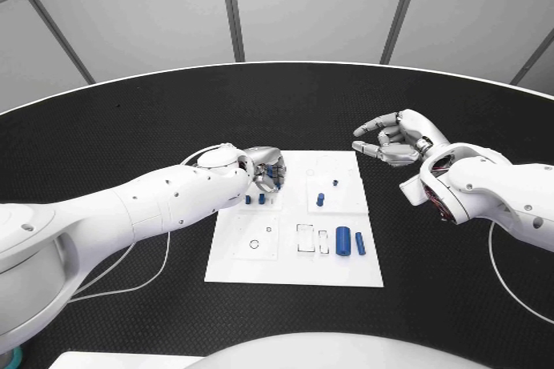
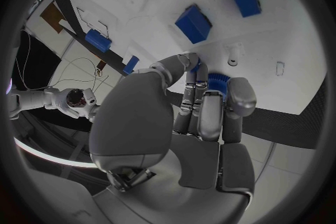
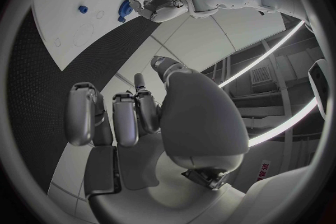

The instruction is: Assemble the parts on the task board

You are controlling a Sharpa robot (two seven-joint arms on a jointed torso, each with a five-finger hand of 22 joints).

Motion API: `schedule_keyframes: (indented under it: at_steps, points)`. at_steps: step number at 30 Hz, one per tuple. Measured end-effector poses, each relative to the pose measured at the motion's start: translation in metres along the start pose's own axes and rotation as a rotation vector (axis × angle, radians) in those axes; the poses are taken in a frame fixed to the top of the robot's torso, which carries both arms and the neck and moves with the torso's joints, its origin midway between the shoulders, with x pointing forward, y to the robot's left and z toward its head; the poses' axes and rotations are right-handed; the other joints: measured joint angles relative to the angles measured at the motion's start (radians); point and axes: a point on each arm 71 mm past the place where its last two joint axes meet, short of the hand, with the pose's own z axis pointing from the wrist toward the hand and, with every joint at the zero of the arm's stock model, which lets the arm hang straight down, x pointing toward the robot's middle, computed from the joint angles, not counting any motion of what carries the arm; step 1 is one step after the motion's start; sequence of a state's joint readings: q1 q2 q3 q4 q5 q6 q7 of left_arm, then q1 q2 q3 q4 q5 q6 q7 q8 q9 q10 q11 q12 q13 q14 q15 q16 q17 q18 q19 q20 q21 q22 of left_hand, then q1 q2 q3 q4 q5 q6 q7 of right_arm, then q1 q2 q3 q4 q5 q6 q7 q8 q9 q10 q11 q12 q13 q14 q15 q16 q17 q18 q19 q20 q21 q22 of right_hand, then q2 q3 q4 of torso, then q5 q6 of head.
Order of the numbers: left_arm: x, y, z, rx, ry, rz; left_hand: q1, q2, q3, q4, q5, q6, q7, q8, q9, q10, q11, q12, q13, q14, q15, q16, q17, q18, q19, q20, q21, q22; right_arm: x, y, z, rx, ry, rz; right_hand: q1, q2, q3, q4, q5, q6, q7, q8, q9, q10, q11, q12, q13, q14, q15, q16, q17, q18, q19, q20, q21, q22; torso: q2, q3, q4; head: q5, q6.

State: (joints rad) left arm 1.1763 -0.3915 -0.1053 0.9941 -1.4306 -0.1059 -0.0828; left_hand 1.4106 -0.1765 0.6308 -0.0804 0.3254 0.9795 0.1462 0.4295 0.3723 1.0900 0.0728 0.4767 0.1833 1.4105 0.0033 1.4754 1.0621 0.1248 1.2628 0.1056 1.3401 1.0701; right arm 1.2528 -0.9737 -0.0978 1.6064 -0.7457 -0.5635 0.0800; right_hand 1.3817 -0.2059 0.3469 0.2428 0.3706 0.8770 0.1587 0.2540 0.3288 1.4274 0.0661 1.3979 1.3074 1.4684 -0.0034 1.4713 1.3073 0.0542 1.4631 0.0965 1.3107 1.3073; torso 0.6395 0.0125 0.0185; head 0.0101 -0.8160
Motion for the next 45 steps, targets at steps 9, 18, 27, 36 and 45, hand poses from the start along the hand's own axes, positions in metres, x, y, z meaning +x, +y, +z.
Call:
schedule_keyframes:
  at_steps: [9, 18, 27, 36, 45]
  points:
    - [0.000, 0.002, -0.002, -0.001, -0.009, -0.002, -0.006, -0.006, 0.004, -0.004, 0.004, 0.004, -0.004, 0.000, 0.002, 0.000, 0.000, 0.003, 0.007, 0.000, 0.000, -0.004, -0.039, 0.000, 0.004, -0.004, 0.004, 0.006, 0.000, 0.000, 0.000, -0.001, -0.002, 0.000, 0.000, 0.000, 0.000, 0.000, 0.000, 0.000, 0.000, 0.000, 0.000, 0.000, 0.000, 0.000, 0.000, 0.000, 0.000, 0.000, 0.000, 0.000, 0.000, 0.000, 0.000, 0.000, 0.000, 0.0003, 0.0005, 0.000, 0.001]
    - [-0.001, 0.005, -0.007, -0.004, -0.014, -0.019, -0.017, -0.007, 0.004, -0.004, 0.004, 0.011, -0.003, -0.003, 0.007, 0.007, -0.007, 0.003, 0.012, -0.004, -0.003, -0.009, -0.051, 0.000, 0.004, -0.004, 0.004, 0.008, -0.001, 0.000, 0.000, -0.001, -0.005, -0.001, 0.000, 0.000, 0.000, 0.000, 0.000, 0.000, 0.000, 0.000, 0.000, 0.000, 0.000, 0.000, 0.000, 0.000, 0.000, 0.000, 0.000, 0.000, 0.000, 0.000, 0.000, 0.000, 0.000, 0.0003, 0.0007, 0.000, 0.003]
    - [-0.001, 0.009, -0.013, -0.013, -0.013, -0.036, -0.019, -0.007, 0.004, -0.004, 0.004, 0.011, -0.003, -0.004, 0.009, 0.011, -0.004, 0.003, 0.016, -0.004, -0.003, -0.009, -0.053, 0.000, 0.004, -0.004, 0.004, 0.010, -0.002, -0.001, 0.000, 0.000, -0.007, -0.002, 0.000, 0.000, 0.000, 0.000, 0.000, 0.000, 0.000, 0.000, 0.000, 0.000, 0.000, 0.000, 0.000, 0.000, 0.000, 0.000, 0.001, 0.000, 0.000, 0.000, 0.000, 0.000, -0.002, 0.0001, 0.0007, 0.001, 0.007]
    - [-0.004, 0.011, -0.020, -0.014, -0.019, -0.051, -0.024, -0.012, 0.004, -0.004, 0.004, 0.011, -0.003, -0.006, 0.010, 0.011, -0.003, 0.003, 0.017, -0.004, -0.003, -0.009, -0.051, 0.000, 0.004, -0.004, 0.008, 0.009, -0.002, -0.002, 0.000, 0.000, -0.008, -0.003, 0.000, 0.000, 0.000, 0.000, 0.000, 0.000, 0.000, 0.000, 0.000, 0.000, 0.000, 0.000, 0.000, 0.000, 0.000, 0.000, 0.001, 0.000, 0.000, 0.000, 0.000, 0.000, -0.002, 0.0000, 0.0008, 0.003, 0.012]
    - [-0.018, 0.015, -0.028, -0.016, -0.057, -0.063, -0.030, -0.009, 0.004, -0.004, 0.004, 0.011, -0.003, -0.008, 0.010, 0.011, -0.003, 0.003, 0.017, -0.004, -0.003, -0.009, -0.048, 0.000, 0.004, -0.004, 0.008, 0.011, -0.004, -0.003, 0.000, 0.003, -0.012, -0.005, 0.000, 0.000, 0.000, 0.000, 0.000, 0.000, 0.000, 0.000, 0.000, 0.000, 0.000, 0.000, 0.001, 0.000, 0.000, 0.000, 0.001, 0.000, 0.000, 0.000, 0.000, 0.000, -0.002, -0.0003, 0.0012, 0.004, 0.019]
